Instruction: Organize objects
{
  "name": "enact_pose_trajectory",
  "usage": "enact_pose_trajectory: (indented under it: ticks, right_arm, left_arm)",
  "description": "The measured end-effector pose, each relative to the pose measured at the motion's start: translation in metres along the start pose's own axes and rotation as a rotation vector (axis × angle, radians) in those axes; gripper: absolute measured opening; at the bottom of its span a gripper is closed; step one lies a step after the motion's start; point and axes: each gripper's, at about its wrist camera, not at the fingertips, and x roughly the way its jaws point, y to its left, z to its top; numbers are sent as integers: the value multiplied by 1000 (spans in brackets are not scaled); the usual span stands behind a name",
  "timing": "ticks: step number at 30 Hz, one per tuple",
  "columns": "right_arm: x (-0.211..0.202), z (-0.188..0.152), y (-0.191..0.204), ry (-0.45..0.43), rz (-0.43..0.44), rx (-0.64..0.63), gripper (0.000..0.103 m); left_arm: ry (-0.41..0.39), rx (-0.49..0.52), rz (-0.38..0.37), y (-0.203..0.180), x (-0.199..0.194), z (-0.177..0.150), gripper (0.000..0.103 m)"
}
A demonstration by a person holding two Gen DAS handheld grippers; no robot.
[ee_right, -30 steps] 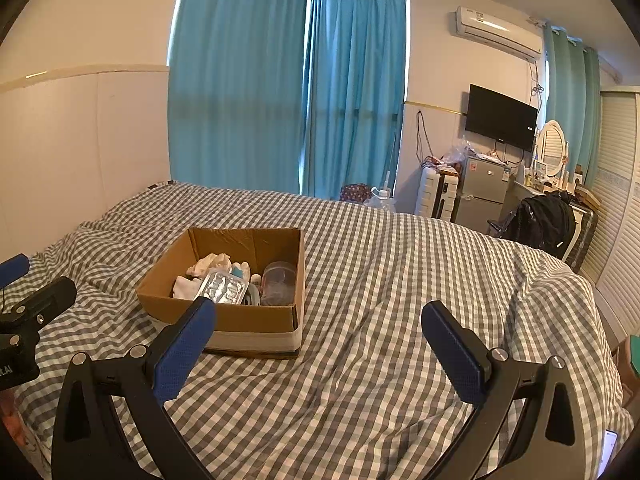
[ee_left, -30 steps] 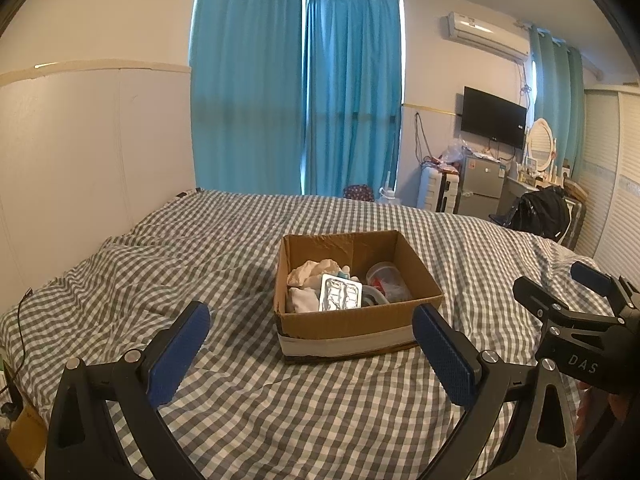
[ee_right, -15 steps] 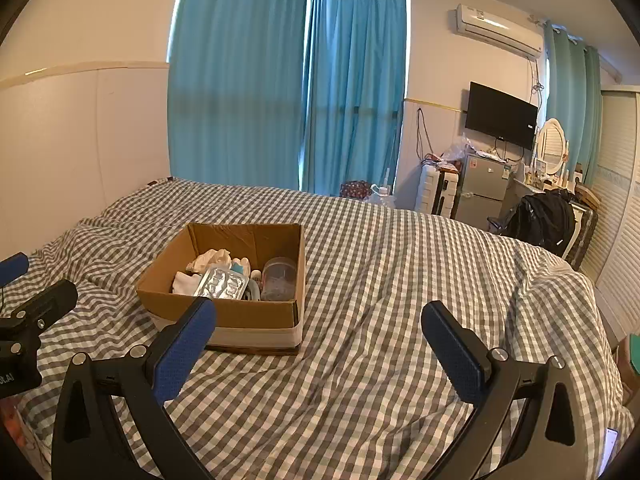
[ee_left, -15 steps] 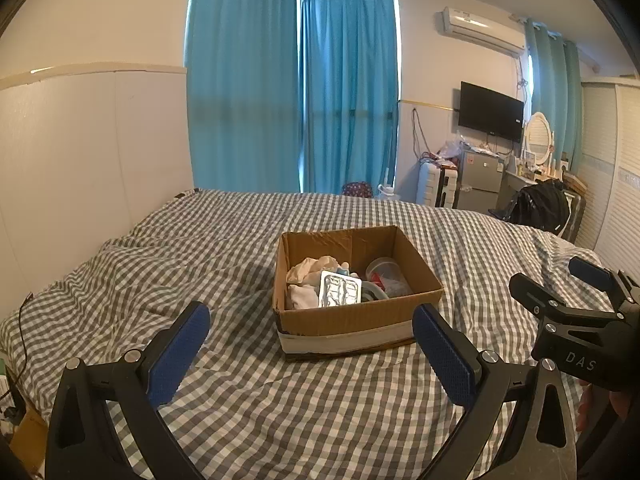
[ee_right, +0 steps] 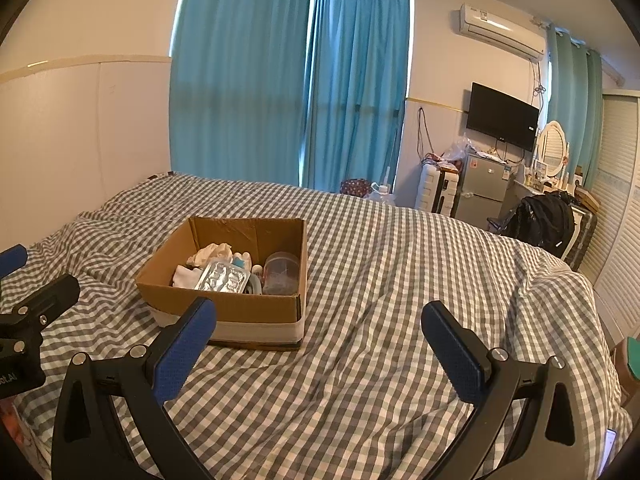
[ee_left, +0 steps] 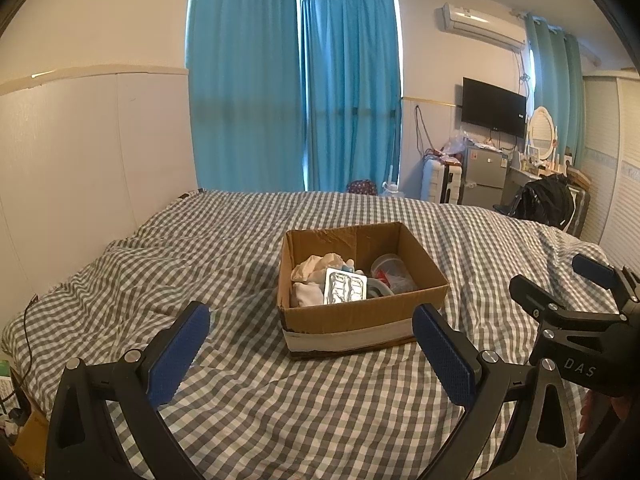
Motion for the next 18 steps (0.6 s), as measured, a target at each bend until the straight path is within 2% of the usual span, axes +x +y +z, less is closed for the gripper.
enact_pose_trajectory:
  ticks: [18]
  right_arm:
    - [1,0,2,7,-4,-3,103]
  left_arm:
    - [-1,-3,15,2,-1,0,103]
